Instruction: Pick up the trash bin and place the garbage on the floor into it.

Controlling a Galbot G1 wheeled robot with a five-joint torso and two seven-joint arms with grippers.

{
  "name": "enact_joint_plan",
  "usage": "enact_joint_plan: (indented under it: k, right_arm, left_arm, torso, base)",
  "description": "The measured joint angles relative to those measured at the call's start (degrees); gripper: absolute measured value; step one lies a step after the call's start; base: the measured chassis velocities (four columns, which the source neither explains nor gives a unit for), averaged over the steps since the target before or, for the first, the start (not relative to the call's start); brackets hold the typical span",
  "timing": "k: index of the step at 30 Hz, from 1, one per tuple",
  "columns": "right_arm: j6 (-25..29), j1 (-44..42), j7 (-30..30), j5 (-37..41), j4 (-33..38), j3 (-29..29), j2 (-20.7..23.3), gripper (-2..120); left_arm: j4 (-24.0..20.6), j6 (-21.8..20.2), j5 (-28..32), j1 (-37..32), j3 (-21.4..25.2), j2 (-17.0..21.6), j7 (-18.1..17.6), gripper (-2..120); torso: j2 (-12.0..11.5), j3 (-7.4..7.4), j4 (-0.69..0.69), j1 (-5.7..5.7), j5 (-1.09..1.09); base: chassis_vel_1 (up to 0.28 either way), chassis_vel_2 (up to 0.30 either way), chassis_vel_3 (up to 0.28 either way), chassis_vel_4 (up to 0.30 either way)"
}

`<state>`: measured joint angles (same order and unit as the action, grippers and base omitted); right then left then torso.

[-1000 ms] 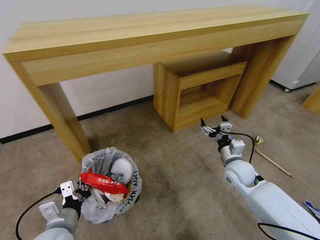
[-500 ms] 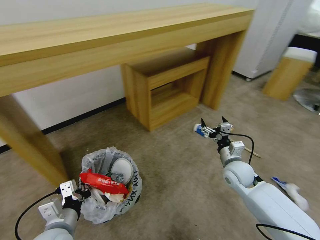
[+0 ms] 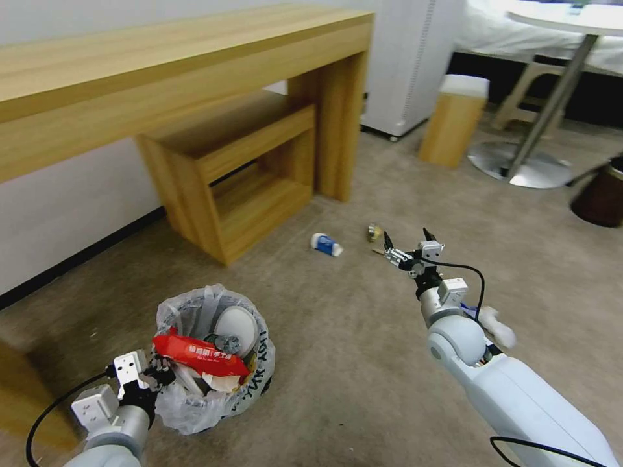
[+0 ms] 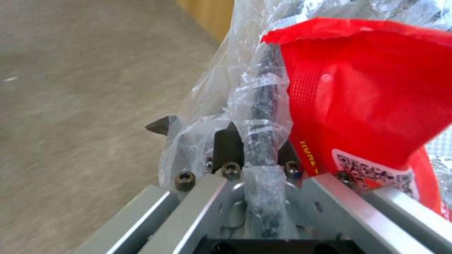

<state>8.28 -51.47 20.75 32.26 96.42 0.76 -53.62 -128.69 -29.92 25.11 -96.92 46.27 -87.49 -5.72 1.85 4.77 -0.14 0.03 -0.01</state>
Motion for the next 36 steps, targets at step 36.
enact_joint_plan:
  k: [36]
  right_arm:
    - [1.5,-1.4,-2.8,-1.4,-1.0,0.2,-1.8,100]
  left_arm:
    - [-0.5,-0.3,0.5,-1.0,1.2,-0.6,-1.8,0]
  torso:
    - [0.0,-0.01,0.01,0.0,0.0]
  base:
    - [-0.016,-0.018,-0.018,-0.014]
